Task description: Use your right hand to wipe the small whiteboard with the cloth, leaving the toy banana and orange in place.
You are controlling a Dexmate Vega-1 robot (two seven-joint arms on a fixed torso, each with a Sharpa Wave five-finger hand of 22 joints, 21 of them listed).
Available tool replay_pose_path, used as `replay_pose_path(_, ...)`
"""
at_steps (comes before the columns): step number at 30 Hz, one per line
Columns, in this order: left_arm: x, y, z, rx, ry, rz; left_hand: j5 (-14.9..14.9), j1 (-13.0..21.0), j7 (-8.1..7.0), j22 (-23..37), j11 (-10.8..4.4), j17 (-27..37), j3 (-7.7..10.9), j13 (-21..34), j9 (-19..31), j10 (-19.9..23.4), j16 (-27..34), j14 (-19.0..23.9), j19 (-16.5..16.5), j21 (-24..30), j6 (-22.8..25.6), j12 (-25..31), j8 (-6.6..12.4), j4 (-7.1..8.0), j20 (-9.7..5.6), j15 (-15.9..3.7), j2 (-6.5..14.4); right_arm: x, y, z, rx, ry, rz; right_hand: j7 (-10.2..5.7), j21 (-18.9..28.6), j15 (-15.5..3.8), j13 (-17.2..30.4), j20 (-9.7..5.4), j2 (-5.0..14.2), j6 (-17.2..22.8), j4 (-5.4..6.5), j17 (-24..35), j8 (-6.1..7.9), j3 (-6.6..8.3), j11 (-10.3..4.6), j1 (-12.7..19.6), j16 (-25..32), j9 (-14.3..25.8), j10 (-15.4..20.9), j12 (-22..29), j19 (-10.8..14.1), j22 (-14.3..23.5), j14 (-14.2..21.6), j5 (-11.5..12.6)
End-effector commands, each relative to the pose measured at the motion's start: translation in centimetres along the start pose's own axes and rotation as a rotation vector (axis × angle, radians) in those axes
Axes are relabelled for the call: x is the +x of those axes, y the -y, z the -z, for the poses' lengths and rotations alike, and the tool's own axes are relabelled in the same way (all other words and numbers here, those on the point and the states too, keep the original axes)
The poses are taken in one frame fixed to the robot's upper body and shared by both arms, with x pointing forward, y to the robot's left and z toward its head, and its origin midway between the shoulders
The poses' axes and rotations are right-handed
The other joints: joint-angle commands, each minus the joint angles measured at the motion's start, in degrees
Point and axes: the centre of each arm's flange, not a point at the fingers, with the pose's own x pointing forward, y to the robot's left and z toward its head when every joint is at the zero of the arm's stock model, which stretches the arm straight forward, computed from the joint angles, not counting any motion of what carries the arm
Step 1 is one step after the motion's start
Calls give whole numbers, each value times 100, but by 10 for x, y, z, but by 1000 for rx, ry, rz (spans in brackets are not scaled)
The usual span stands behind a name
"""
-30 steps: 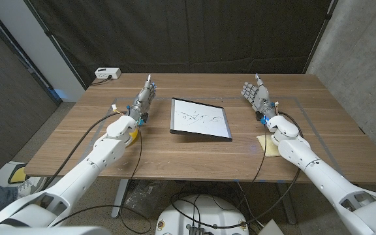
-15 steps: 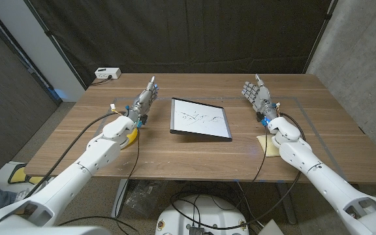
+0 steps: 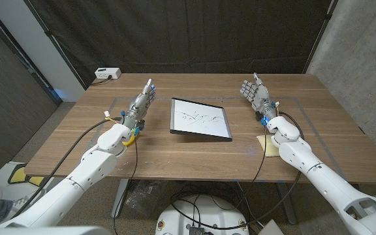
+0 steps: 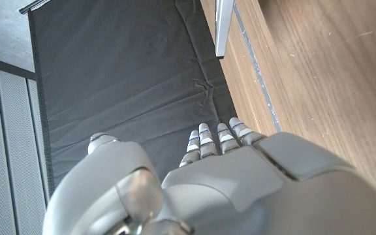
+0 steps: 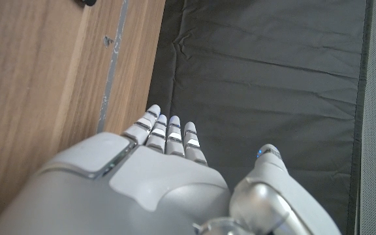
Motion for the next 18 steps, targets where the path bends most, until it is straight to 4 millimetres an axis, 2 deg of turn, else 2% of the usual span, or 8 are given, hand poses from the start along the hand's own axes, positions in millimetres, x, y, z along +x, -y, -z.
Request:
replay_pose_path(1,-41,2,-3,-44,2,-32,-42,97,25,20,1,9,-9,11,27,66,24,56,63,34,53,14,27,-58,24,11,3,-3,-3,-3,-27,-13,-10,52,-2,36,29,20,-14,49,-51,8,25,20,12,77,-23,17,56,22,46,25,35,-8)
replay_pose_path(7,-51,-1,1,-106,-8,12,-64,155,44,19,33,9,-1,13,29,89,23,120,168,55,65,-1,12,-86,12,42,7,-7,-3,-5,-32,-22,-4,47,-3,44,29,27,-20,57,-64,8,24,21,9,95,-26,17,64,21,56,26,45,-14)
replay_pose_path(18,-62,-7,8,-178,-55,78,-118,287,122,10,126,10,17,17,36,41,8,255,431,100,-10,-76,-65,-147,203,168,23,-13,-5,-2,-33,-47,-3,36,-6,49,30,34,-27,65,-82,9,21,21,12,117,-30,18,73,17,68,27,55,-24)
